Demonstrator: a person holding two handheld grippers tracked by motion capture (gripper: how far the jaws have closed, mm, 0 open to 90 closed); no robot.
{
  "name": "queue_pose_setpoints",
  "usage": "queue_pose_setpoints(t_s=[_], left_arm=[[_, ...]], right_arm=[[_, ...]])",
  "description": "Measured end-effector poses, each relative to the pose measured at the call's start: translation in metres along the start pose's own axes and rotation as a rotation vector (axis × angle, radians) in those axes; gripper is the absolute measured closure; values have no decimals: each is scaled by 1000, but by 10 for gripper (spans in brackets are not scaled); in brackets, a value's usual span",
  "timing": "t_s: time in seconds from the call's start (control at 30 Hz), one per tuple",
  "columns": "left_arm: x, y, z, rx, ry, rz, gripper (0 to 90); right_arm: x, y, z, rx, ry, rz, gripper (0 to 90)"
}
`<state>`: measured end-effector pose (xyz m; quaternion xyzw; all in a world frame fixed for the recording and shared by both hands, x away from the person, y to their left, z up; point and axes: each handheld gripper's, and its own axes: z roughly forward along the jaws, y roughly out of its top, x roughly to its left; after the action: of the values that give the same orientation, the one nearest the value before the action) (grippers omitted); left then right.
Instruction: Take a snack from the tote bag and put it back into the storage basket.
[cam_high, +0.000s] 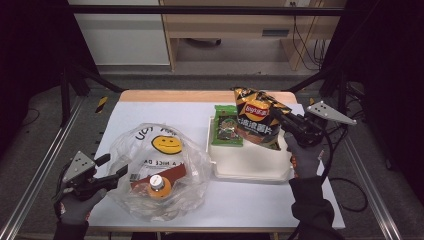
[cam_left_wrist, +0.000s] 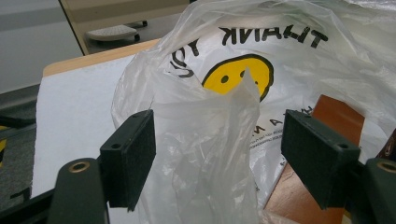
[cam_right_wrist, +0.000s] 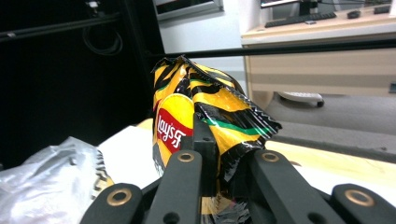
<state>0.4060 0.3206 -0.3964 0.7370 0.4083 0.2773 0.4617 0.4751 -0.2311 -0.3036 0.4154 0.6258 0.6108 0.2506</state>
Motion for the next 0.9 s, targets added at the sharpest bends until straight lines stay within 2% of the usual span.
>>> queue_pose_setpoints(t_s=[0.43,0.67,0.9], left_arm=[[1,0,0,2,5,-4,257],[1,0,0,-2,5,-2,256],[2,-1,0,-2,6,-7,257]], right_arm=[[-32,-22,1,51,-53,37,854],[-48,-34,10,88,-82,59,854],[-55,-44,23,127,-105,70,848]])
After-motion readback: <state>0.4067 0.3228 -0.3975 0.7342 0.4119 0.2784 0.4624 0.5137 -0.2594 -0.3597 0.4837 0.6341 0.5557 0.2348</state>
